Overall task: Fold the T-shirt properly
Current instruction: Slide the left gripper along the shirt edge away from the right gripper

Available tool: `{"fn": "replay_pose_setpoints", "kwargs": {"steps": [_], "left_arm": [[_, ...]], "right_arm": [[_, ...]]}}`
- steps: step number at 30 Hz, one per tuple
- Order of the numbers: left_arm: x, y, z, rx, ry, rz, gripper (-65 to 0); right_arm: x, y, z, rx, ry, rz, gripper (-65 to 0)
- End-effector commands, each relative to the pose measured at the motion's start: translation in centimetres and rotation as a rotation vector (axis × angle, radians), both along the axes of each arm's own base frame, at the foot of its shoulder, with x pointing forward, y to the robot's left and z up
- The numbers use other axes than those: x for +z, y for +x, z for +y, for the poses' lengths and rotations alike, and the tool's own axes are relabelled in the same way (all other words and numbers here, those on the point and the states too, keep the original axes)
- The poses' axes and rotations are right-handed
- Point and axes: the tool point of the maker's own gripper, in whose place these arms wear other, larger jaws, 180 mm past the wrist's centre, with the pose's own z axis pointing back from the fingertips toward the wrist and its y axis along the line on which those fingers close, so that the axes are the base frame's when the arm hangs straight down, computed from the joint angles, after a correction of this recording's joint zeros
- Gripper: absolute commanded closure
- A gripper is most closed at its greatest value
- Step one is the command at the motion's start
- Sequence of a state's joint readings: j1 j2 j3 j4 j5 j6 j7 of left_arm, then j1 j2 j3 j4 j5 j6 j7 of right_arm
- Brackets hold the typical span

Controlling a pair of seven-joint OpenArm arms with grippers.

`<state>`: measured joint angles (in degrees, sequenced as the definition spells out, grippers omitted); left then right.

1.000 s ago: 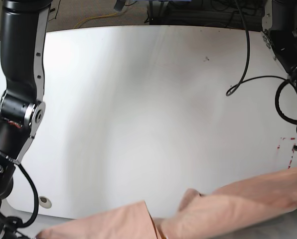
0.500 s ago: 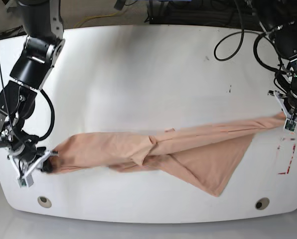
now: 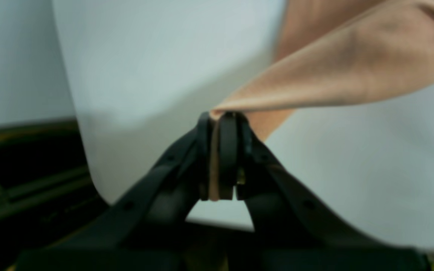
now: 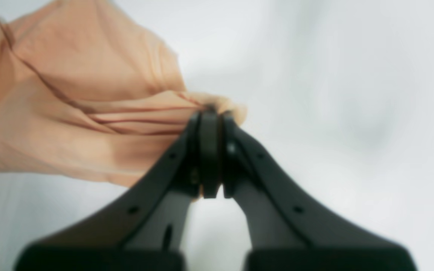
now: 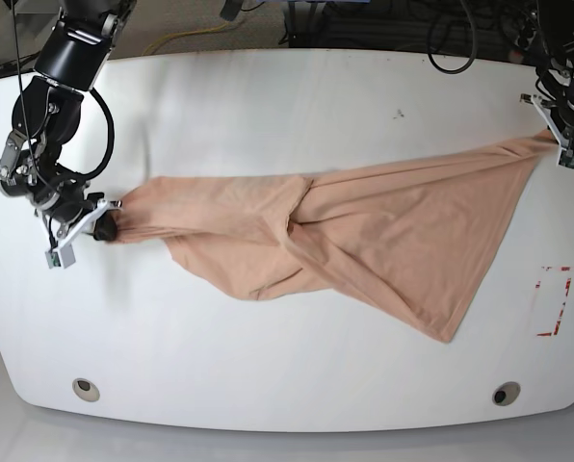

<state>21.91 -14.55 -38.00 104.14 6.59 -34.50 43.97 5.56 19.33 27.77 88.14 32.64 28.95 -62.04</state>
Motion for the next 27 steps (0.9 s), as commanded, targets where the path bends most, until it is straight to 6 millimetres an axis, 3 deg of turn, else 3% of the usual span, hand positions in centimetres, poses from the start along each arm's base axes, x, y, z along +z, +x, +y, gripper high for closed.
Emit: {"fn": "replay_pose_setpoints", "kwargs": {"steps": [1,8,12,14,16,18,21,27], "left_arm": [[0.8,-0.3,0.4,-0.005,0.021,-0.011,-0.3],[-0.3,-3.1,-1.0,-0.019,-0.027,0.035,-3.2],[-0.4,-3.3,-0.9,-0.013,-0.031,0.038,-25.3],[-0.4,-3.1,-1.2,-0.015,-0.044,0.027,-41.1],[0.3,-1.9,-1.8,-0.026,-0.068,-0.019,-50.4],[1.4,-0.4,-2.5,-0.043,-0.094,-0.078,-55.4],[2.8,1.7,-3.5,-0.068,-0.126,-0.153,-56.4],[5.6,8.5,-4.9,-0.095,-0.16,-0.278,-56.5]], "right_arm": [[2.8,0.5,-0.1,0.014,-0.039,-0.093,0.0],[2.1,-2.1,1.2,0.049,-0.07,-0.074,0.0],[1.6,-2.8,1.4,0.052,-0.072,-0.058,0.0],[1.5,-2.9,1.2,0.049,-0.072,-0.056,0.0],[1.4,-2.9,1.2,0.049,-0.072,-0.054,0.0],[1.5,-2.9,1.2,0.047,-0.073,-0.055,0.0],[1.5,-2.9,1.2,0.048,-0.072,-0.057,0.0],[1.6,-2.8,1.2,0.047,-0.073,-0.058,0.0]]}}
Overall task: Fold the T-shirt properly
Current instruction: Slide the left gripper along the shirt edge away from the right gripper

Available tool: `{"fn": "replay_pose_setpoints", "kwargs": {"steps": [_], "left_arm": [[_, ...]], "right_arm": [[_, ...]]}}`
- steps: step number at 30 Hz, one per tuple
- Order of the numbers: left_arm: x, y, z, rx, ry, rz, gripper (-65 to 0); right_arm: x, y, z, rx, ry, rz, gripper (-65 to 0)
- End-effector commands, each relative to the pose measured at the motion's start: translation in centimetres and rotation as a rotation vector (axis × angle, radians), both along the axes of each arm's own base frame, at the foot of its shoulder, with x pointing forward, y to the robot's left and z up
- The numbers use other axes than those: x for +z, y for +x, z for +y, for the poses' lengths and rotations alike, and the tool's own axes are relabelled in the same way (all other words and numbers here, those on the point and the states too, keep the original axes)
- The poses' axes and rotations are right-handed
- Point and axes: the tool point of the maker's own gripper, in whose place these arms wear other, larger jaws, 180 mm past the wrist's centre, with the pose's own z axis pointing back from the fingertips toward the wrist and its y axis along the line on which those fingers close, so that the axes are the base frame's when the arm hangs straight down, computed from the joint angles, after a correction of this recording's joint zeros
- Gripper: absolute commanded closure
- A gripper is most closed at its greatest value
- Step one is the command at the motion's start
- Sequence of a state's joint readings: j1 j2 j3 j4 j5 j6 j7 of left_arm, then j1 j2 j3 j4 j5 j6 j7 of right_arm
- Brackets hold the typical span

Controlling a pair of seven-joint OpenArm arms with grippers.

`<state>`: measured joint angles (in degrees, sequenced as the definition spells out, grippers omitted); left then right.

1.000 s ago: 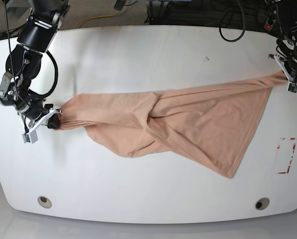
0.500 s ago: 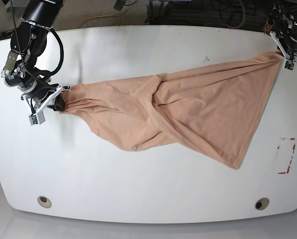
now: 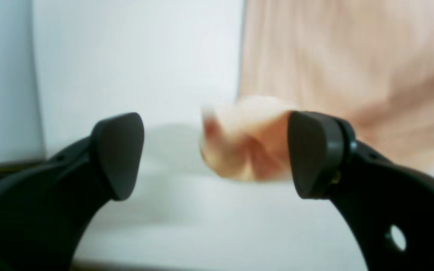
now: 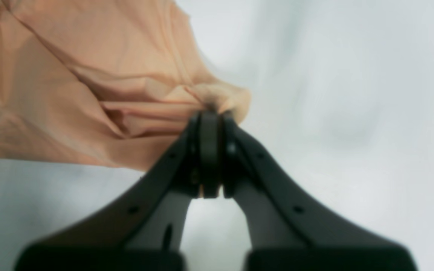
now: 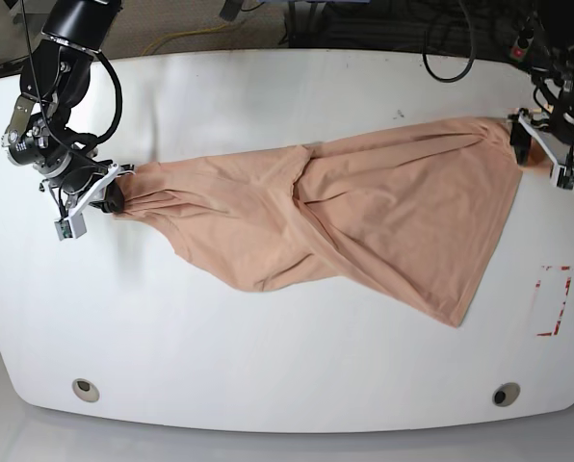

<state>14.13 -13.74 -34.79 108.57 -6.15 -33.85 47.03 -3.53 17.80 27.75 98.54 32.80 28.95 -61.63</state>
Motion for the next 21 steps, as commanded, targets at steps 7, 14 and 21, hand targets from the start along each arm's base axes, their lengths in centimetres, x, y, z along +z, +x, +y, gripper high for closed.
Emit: {"fn": "replay_pose_setpoints", "kwargs": {"steps": [7,14,21], "left_arm": [[1.1,7.7,-0.5,-0.006,-0.02,-0.024,-56.5],[-0.8,13.2,-1.2,-0.006,-0.177,-0.038,-56.5],[-3.2,17.3,-1.9,0.012,-0.358,-0.074,-56.5]], "right_arm": [[1.8,1.1,-0.6,-0.002,-0.017,-0.063,0.0],[1.8,1.2,-0.5,-0.003,-0.012,-0.068,0.0],[2.0,1.7,0.2,-0.005,0.009,-0.083,0.0]]}}
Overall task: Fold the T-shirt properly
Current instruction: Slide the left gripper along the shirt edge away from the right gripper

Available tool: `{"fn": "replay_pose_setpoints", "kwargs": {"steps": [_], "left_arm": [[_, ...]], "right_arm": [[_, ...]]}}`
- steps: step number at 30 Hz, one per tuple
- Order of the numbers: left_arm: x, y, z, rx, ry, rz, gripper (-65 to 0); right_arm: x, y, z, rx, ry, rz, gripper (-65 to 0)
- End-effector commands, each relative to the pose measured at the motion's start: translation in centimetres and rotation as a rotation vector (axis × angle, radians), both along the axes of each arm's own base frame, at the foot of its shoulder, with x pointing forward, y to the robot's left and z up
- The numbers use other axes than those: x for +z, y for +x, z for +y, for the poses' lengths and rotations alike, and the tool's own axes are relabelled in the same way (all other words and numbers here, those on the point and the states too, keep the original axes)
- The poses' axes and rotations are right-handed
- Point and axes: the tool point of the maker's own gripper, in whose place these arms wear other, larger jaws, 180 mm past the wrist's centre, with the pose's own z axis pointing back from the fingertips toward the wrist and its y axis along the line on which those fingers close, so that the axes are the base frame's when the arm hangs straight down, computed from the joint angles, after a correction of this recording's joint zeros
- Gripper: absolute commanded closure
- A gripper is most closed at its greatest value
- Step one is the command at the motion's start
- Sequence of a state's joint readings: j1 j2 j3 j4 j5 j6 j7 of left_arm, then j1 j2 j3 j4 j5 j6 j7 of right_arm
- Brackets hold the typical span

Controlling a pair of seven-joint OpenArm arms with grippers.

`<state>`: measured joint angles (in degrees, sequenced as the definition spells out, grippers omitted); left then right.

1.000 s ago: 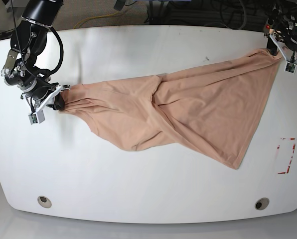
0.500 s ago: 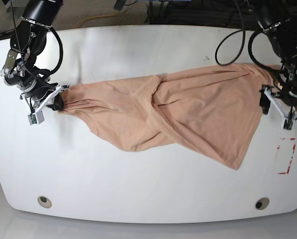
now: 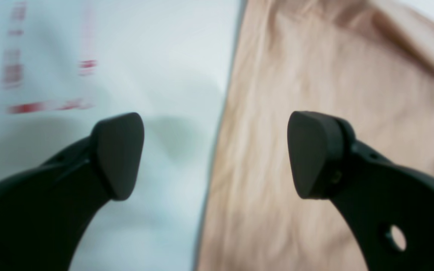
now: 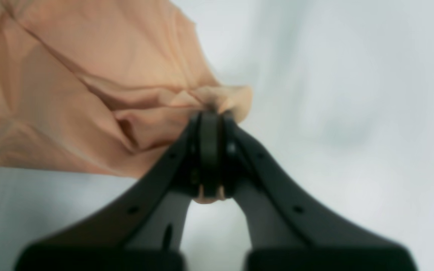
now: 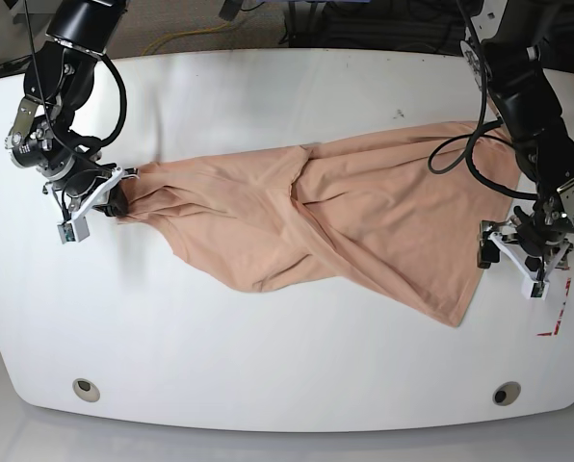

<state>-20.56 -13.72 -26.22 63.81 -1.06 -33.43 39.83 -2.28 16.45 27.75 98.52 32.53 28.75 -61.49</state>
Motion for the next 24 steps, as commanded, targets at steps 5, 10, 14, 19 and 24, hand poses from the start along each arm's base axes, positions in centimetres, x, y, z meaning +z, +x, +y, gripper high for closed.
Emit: {"fn": "replay_pose_setpoints", "kwargs": {"steps": [5,10,14,19,24], "left_arm": [[0.4,3.7,0.8,0.091,-0.115,-0.09,-56.5],[-1.8,5.0,-0.9,0.082,-0.194,-0.064,-56.5],[-3.2,5.4,-2.5,0.069,-0.243,-0.056,-56.7],[-4.9,4.6,-3.3,0.069,-0.27,-0.015,-56.7],[-6.1,4.1,-5.9,0.032,-0.292,0.035,-56.4]], "right_arm": [[1.7,1.0,-0.5,-0.001,-0.01,-0.063,0.0],[1.8,1.1,-0.5,0.0,-0.011,-0.066,0.0],[1.8,1.1,-0.5,0.0,-0.011,-0.066,0.0],[1.8,1.1,-0.5,-0.001,-0.01,-0.067,0.0],[1.8,1.1,-0.4,-0.001,-0.009,-0.068,0.0]]}}
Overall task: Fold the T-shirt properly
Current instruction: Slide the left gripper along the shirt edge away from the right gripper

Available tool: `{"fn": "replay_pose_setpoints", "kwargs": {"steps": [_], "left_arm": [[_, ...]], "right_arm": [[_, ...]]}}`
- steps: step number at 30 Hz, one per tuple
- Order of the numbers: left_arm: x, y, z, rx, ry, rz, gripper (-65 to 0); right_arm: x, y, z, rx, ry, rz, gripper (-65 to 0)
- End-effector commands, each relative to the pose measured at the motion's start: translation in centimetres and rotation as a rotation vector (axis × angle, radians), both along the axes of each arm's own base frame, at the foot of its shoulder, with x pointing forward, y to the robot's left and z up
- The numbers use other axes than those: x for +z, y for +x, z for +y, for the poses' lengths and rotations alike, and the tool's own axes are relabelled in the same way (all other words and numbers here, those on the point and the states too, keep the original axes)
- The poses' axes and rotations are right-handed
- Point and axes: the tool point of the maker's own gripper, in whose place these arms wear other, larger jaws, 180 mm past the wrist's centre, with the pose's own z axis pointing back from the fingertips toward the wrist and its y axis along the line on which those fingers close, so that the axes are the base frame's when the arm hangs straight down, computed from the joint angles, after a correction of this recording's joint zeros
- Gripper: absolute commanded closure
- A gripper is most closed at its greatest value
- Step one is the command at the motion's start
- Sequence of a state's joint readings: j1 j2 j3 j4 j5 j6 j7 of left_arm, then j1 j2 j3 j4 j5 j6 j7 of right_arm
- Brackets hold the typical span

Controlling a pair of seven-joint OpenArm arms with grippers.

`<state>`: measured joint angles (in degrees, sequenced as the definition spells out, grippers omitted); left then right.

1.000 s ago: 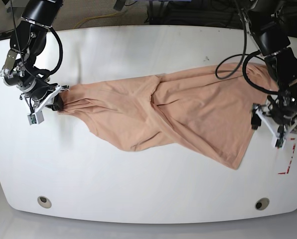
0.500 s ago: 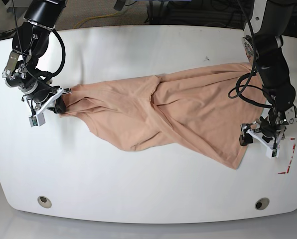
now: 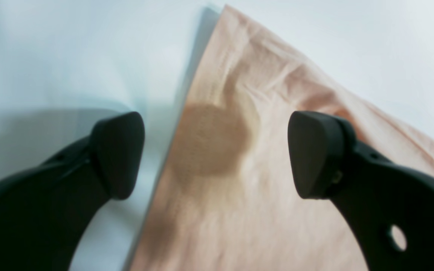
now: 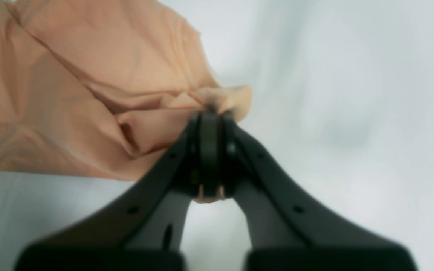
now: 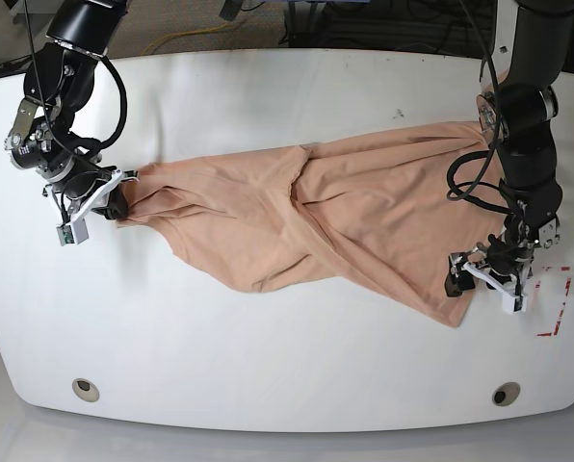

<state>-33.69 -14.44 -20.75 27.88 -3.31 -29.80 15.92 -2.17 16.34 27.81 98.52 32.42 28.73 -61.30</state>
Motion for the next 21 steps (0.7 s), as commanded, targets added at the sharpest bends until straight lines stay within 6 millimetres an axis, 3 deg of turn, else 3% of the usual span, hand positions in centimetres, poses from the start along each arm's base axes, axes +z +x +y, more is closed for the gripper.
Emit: {"fn": "replay_pose_setpoints", "kwargs": {"steps": [1,5,10,18,21], "left_arm": [[-2.0,-1.3,-2.2,-0.073,0.009,0.12,-56.2],[-2.5,-2.0,-4.1,-0.165,0.004,0.138,-53.1],[-3.2,-2.8,-4.4,-0.184,-0.004,0.149,-33.2],[-3.0,-2.8,-3.7,-0.179,0.006,0.145,-10.1],[-2.2,-2.7,-2.6,-0.175,0.042,0.121,-0.8]], "right_arm": [[1.8,1.0,-0.4,0.002,-0.01,-0.064,0.0],[1.8,1.0,-0.4,0.002,-0.01,-0.064,0.0],[1.6,0.9,-0.5,0.0,-0.008,-0.06,0.0],[1.5,1.0,0.1,0.001,0.006,-0.06,0.0],[2.2,1.6,0.2,0.002,0.007,-0.082,0.0]]}}
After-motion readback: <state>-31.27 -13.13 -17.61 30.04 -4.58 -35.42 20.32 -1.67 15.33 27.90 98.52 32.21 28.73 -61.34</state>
